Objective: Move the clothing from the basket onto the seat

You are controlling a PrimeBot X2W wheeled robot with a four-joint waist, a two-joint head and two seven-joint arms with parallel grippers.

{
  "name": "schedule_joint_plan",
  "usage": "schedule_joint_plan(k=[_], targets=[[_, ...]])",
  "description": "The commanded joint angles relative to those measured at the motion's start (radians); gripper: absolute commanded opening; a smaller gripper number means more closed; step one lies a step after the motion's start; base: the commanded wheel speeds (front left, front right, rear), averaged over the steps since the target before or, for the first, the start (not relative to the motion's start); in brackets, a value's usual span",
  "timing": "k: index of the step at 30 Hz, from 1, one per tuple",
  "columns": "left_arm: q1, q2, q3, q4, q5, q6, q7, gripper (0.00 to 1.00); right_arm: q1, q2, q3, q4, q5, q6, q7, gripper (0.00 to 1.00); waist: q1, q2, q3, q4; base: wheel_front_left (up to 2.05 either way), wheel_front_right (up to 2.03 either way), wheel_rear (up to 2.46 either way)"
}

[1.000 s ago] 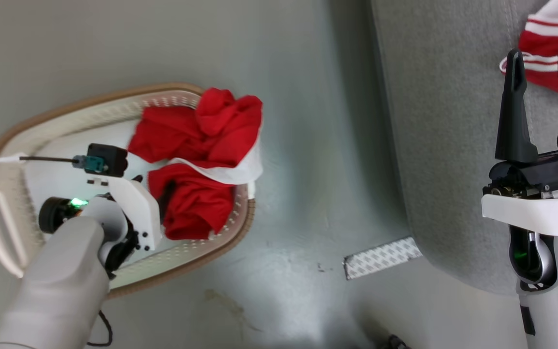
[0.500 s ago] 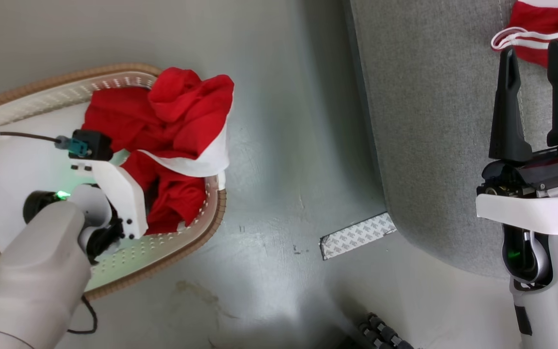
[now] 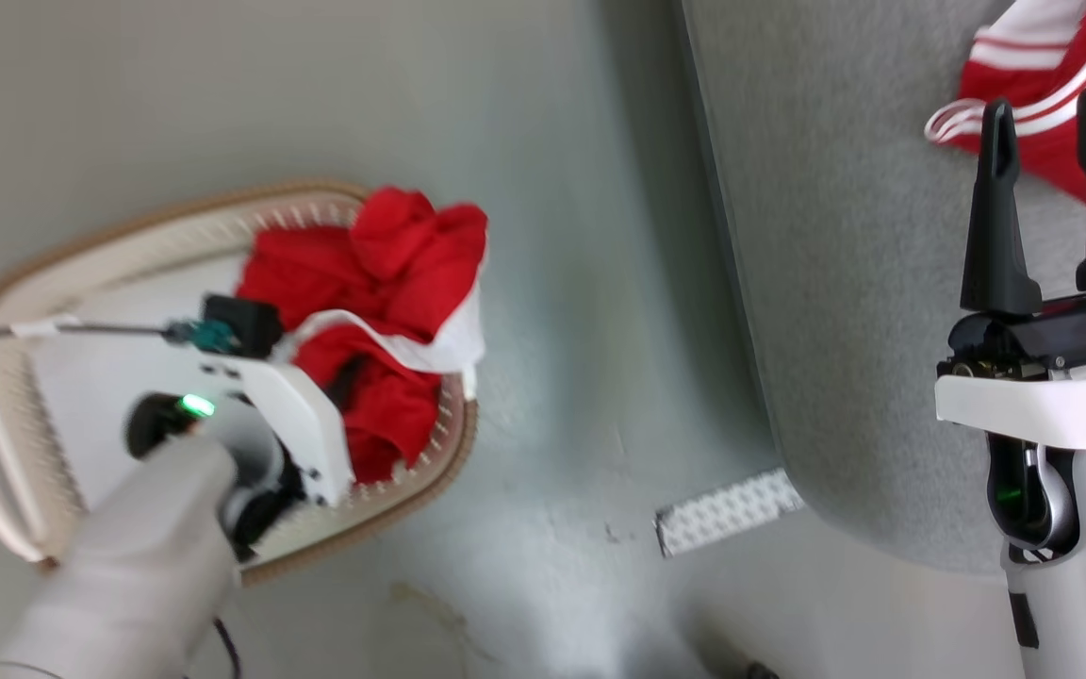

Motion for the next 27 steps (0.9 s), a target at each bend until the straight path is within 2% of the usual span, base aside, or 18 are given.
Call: schedule_joint_plan(k=[1,7,10,16,22,27], targets=[[0.019,-0.003,-0.009,-0.008,-0.015,-0.003,-0.012,0.00,0.009,-0.001,-0.005,0.006,-0.012,-0.002,0.001,1.00,0.0000,0.0000,-0.080,0.042,0.00,0.00,0.00],[0.083,-0.038,-0.091,-0.076,-0.060,-0.003,-0.129,0.00,0.061,-0.002,-0.026,0.039,-0.066,-0.002,0.001,1.00,0.0000,0.0000,-0.273,0.115,0.00,0.00,0.00],[0.111,-0.058,-0.113,-0.109,-0.094,-0.003,-0.179,0.00,0.097,-0.016,-0.035,0.056,-0.075,-0.002,0.001,1.00,0.0000,0.0000,-0.367,0.150,0.00,0.00,0.00],[0.128,-0.077,-0.122,-0.146,-0.092,-0.003,-0.245,0.00,0.169,-0.042,-0.042,0.093,-0.059,-0.002,0.001,1.00,0.0000,0.0000,-0.547,0.216,0.00,0.00,0.00],[0.125,-0.081,-0.101,-0.203,-0.031,0.004,-0.261,0.00,0.238,-0.074,-0.028,0.124,-0.028,-0.002,0.001,1.00,0.0000,0.0000,-0.683,0.260,0.00,0.00,0.00],[0.122,-0.060,-0.069,-0.302,0.045,0.045,-0.260,0.00,0.293,-0.084,-0.011,0.146,-0.010,-0.002,0.001,1.00,0.0000,0.0000,-0.764,0.289,0.00,0.00,0.00]])
